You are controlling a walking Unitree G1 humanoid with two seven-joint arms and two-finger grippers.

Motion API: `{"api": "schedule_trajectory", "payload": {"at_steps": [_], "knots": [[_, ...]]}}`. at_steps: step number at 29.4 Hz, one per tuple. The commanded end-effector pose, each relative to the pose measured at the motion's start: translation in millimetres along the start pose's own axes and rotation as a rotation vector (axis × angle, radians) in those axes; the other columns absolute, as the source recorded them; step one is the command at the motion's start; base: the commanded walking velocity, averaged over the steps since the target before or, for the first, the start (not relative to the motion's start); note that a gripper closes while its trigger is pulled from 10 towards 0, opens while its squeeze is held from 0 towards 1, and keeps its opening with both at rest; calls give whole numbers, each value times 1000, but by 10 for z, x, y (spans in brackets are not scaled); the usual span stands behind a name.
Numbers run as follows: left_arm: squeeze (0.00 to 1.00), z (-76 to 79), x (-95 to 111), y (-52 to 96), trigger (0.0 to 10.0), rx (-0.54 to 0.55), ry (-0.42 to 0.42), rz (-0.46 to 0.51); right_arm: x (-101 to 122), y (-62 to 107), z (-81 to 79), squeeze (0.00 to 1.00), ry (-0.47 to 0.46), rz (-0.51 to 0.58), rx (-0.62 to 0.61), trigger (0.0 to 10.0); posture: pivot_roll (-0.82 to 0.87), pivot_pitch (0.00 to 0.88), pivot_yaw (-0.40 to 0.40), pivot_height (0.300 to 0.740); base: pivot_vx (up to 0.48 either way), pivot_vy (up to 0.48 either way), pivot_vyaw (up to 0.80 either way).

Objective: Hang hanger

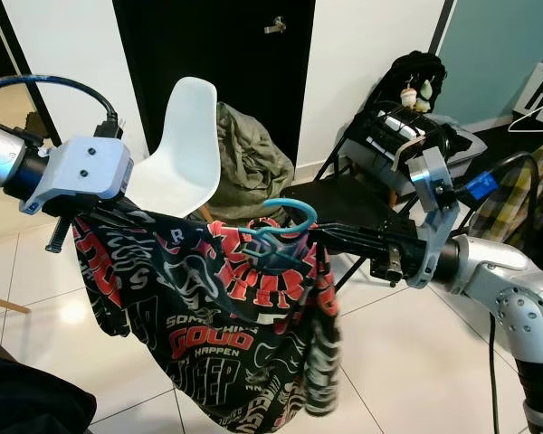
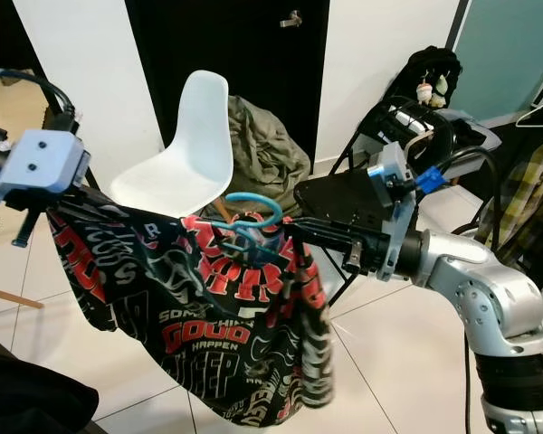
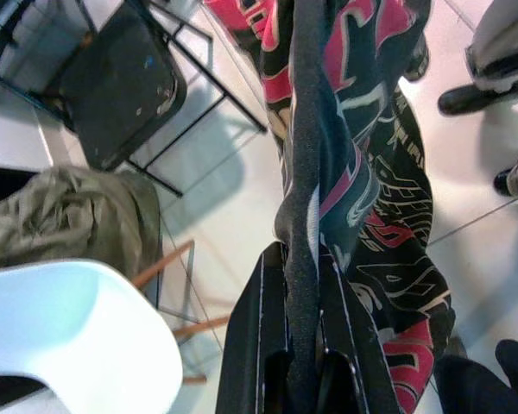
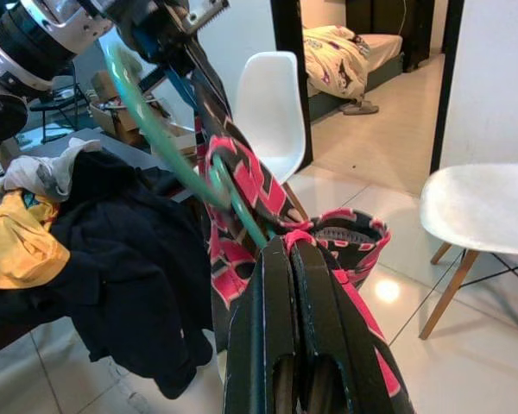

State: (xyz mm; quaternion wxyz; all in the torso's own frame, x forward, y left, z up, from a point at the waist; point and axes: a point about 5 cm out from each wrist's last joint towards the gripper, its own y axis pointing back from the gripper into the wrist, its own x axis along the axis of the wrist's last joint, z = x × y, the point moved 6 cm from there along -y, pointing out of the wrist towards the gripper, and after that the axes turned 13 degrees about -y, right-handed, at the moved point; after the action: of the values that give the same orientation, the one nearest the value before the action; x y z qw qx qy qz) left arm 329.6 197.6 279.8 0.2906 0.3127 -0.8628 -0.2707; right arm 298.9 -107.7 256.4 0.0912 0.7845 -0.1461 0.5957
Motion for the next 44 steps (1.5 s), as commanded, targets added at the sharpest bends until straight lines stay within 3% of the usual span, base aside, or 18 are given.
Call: {"api": "schedule_trajectory", "payload": {"at_steps": [1,3,6,12,14,17,19,21,23,28,30,34,35,37,40,42,43,44], "knots": [[0,-74,-55,-35,10000,49,20,-32,83,1,18,0,29,8,-12,0,-33,9,10,740,0,0,0],[0,-101,-158,-48,10000,122,78,-58,185,43,65,0,50,35,-42,0,-37,10,8,740,0,0,0],[0,-101,-173,-54,10000,143,98,-51,216,51,66,0,54,44,-45,0,-37,10,8,740,0,0,0],[0,-95,-111,-131,10000,190,152,43,227,-11,24,0,56,48,-21,0,-37,10,8,740,0,0,0],[0,-77,-45,-236,10000,215,188,119,235,-51,10,0,56,52,-6,0,-38,3,0,740,0,0,0],[0,-65,-11,-277,10000,223,205,152,242,-59,10,0,57,53,-3,0,-38,3,0,740,0,0,0],[0,14,213,-405,10000,234,269,312,273,-68,14,0,67,50,4,0,-48,0,-4,740,0,0,0],[0,14,213,-405,10000,234,269,312,273,-68,14,0,67,50,4,0,-48,0,-4,740,0,0,0],[0,131,494,-564,10000,242,358,495,310,-82,-2,0,85,35,22,0,-56,0,-13,740,0,0,0],[0,227,716,-711,10000,259,450,635,343,-93,-26,0,105,18,40,0,-58,0,-14,740,0,0,0],[0,318,885,-856,10000,292,549,746,385,-76,-10,0,131,-7,41,0,-62,0,-31,740,0,0,0],[0,361,1000,-925,10000,343,637,836,418,-44,19,0,151,-30,35,0,-64,0,-42,740,0,0,0],[0,351,1071,-935,10000,392,690,906,435,-21,35,0,164,-45,31,0,-66,0,-47,740,0,0,0],[0,351,1071,-935,10000,392,690,906,435,-21,35,0,164,-45,31,0,-66,0,-47,740,0,0,0],[0,330,1179,-935,10000,488,787,1010,476,21,54,0,183,-65,26,0,-71,0,-63,740,0,0,0],[0,330,1179,-935,10000,488,787,1010,476,21,54,0,183,-65,26,0,-71,0,-63,740,0,0,0],[0,311,1225,-942,10000,559,841,1066,505,46,58,0,197,-75,28,0,-74,0,-74,740,0,0,0],[0,311,1225,-942,10000,559,841,1066,505,46,58,0,197,-75,28,0,-74,0,-74,740,0,0,0]]}}
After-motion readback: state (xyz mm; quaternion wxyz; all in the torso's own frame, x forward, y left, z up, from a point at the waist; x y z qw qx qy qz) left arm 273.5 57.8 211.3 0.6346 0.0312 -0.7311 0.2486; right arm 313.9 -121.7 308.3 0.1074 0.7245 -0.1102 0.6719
